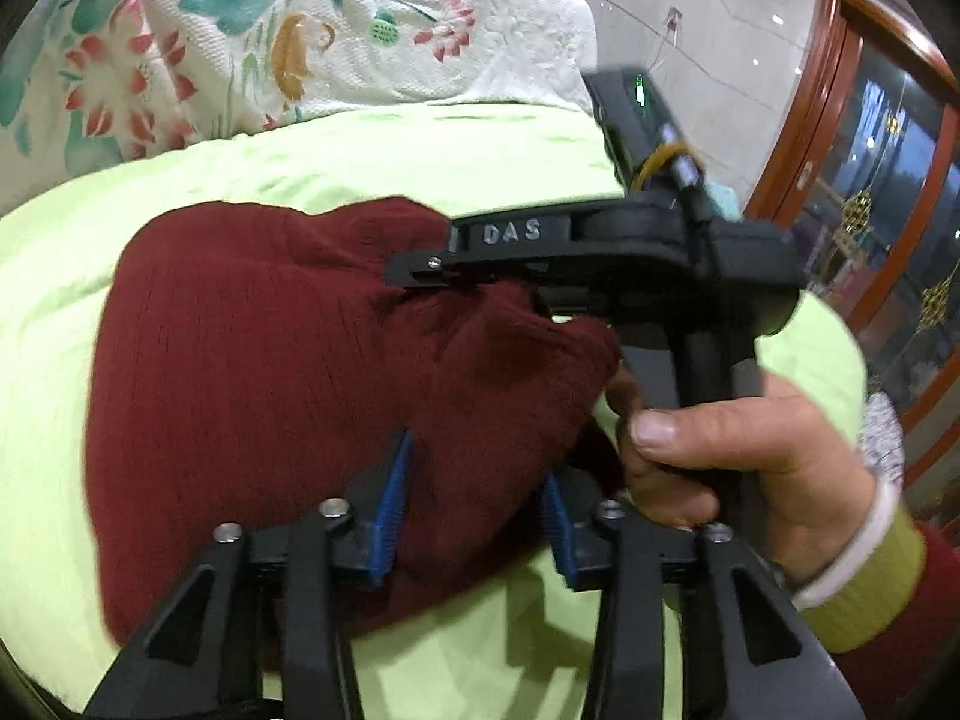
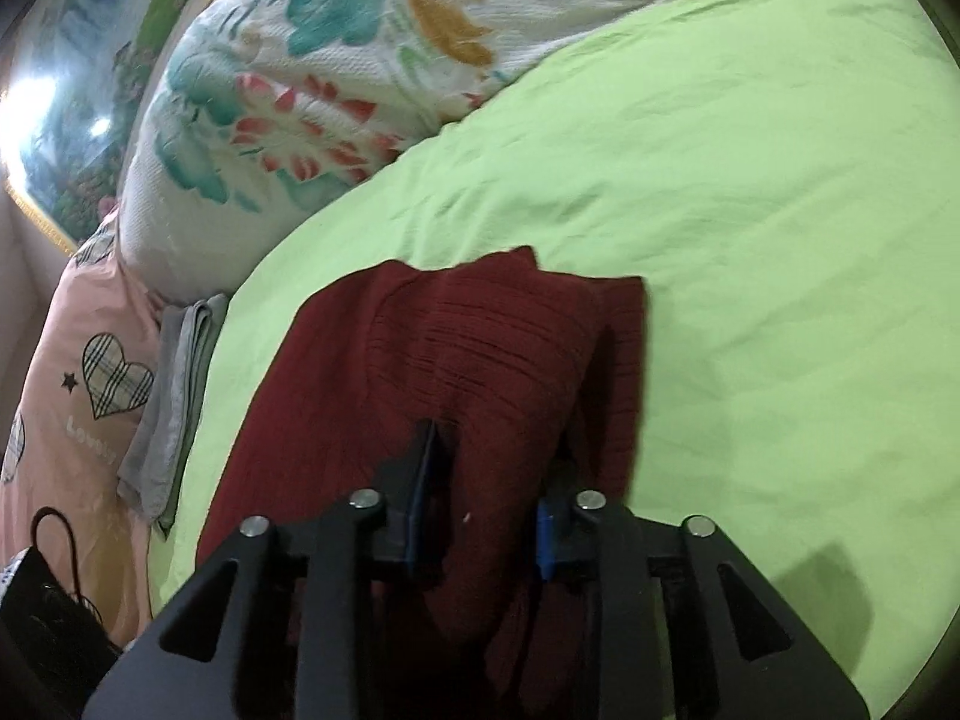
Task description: Fold large clothes
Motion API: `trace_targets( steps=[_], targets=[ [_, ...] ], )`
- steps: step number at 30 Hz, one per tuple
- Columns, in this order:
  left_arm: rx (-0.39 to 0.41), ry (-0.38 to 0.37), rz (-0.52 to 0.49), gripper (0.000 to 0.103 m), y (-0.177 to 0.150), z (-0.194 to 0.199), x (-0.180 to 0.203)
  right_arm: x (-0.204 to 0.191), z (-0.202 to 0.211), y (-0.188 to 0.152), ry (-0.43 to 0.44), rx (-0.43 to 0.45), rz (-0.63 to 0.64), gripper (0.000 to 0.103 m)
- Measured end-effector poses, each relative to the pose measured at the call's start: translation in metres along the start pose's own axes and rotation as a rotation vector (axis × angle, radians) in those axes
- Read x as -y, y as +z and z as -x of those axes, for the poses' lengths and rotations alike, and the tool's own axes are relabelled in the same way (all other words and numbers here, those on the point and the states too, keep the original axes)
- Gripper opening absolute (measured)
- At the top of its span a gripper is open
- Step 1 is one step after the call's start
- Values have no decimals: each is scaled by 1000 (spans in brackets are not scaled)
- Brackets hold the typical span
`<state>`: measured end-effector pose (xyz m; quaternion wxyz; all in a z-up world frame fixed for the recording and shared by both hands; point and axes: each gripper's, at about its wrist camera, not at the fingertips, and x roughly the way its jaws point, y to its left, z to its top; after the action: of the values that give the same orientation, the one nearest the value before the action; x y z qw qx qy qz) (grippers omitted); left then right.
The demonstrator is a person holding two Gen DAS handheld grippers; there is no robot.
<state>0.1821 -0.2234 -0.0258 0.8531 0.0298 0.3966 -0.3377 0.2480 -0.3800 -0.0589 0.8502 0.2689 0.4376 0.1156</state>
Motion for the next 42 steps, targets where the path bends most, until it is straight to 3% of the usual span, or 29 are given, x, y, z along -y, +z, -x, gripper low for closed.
trace_targets(
  steps=[1, 3, 5, 7, 11, 14, 18, 24, 28, 35, 36, 37, 38, 39, 42],
  targets=[
    [4, -9, 3, 51, 0, 7, -1, 1, 3, 0, -2, 1, -10, 35],
    [36, -17, 14, 70, -3, 30, -6, 0, 15, -3, -7, 11, -19, 43],
    [72, -10, 43, 76, -7, 55, -18, -2, 30, -7, -13, 43, -11, 75],
    [86, -10, 97, 82, -10, 72, -35, -1, 44, -11, 11, 81, -17, 81],
    [95, -10, 242, 83, -14, 88, -85, 7, 50, -16, 62, 69, -60, 81],
    [50, -28, 368, 83, -16, 77, -127, 10, 43, -18, 63, 38, -73, 81],
    [-4, -143, 493, 83, -17, 49, -173, 13, 31, -19, 96, -1, -98, 81],
    [-101, -326, 611, 86, -11, -9, -212, 21, 15, -15, 122, -47, -122, 81],
    [-144, -344, 606, 87, -4, -38, -212, 24, 9, -11, 136, -58, -127, 81],
    [-203, -245, 446, 86, 17, -61, -170, 18, -6, -8, 147, -110, -97, 81],
    [-202, -235, 426, 84, 18, -61, -167, 16, -7, -8, 143, -116, -85, 80],
    [-197, -231, 414, 82, 17, -59, -166, 14, -8, -8, 138, -123, -75, 70],
    [-189, -231, 411, 77, 16, -56, -165, 14, -10, -10, 130, -135, -72, 47],
    [-177, -228, 411, 72, 14, -52, -166, 15, -13, -12, 131, -154, -83, 38],
    [-133, -213, 395, 62, 13, -39, -163, 8, -10, -17, 143, -139, -83, 33]
  ],
)
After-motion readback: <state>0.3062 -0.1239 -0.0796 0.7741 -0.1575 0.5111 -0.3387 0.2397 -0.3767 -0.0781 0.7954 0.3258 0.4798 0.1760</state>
